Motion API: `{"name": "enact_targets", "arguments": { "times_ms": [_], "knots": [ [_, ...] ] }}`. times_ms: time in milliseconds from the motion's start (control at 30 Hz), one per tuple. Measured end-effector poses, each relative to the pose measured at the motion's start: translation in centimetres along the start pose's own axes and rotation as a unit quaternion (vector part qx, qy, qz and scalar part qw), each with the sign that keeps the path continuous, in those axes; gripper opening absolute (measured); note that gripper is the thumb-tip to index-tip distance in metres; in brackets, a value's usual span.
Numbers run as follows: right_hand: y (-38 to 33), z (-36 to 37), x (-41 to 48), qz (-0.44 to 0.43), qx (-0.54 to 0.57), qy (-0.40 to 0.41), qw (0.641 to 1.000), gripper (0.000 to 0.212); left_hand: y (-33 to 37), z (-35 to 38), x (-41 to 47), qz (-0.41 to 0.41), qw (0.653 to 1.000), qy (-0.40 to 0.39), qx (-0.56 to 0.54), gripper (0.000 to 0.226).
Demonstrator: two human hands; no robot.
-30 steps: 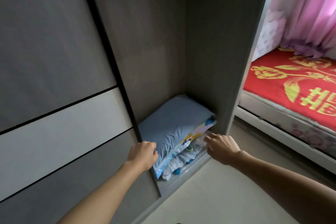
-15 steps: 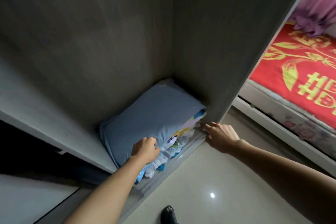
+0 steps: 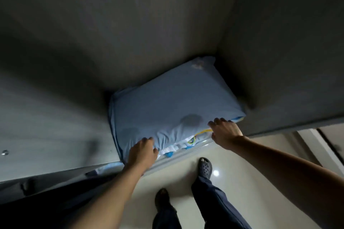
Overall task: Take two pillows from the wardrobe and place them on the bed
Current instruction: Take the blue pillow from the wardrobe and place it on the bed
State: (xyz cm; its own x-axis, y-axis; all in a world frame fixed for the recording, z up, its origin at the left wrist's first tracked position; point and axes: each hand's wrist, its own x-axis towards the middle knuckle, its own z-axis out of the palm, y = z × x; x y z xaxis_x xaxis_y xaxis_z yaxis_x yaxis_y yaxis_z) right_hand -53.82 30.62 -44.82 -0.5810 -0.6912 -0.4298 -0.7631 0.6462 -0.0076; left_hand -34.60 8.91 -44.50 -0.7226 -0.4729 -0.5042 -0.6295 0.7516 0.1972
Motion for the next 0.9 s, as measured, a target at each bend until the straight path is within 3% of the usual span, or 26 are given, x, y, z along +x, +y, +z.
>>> {"name": "enact_targets", "arguments": {
  "times_ms": [233, 400, 633, 767, 900],
  "knots": [
    [0.3, 7.4, 9.6, -0.104, -0.056, -0.034, 0.992, 0.078, 1.6, 7.7, 6.6, -0.040, 0.999, 0.004, 0.016, 0.047],
    [0.2, 13.9, 14.3, -0.136, -0.117, 0.022, 0.983, 0.093, 1.3, 14.2, 11.0, -0.045, 0.998, 0.036, 0.041, 0.077],
    [1.9, 19.0, 17.3, -0.153, -0.087, 0.147, 0.973, 0.071, -0.2, 21.3, 14.0, -0.044, 0.989, 0.111, 0.088, 0.111],
    [1.5, 16.0, 17.0, -0.157, 0.008, 0.176, 0.972, 0.054, 0.2, 20.9, 13.7, -0.078, 0.987, 0.126, 0.063, 0.119],
    [0.5, 8.7, 16.8, -0.156, 0.080, 0.178, 0.968, 0.057, 0.6, 15.8, 13.3, -0.114, 0.982, 0.144, 0.053, 0.112]
  ]
}}
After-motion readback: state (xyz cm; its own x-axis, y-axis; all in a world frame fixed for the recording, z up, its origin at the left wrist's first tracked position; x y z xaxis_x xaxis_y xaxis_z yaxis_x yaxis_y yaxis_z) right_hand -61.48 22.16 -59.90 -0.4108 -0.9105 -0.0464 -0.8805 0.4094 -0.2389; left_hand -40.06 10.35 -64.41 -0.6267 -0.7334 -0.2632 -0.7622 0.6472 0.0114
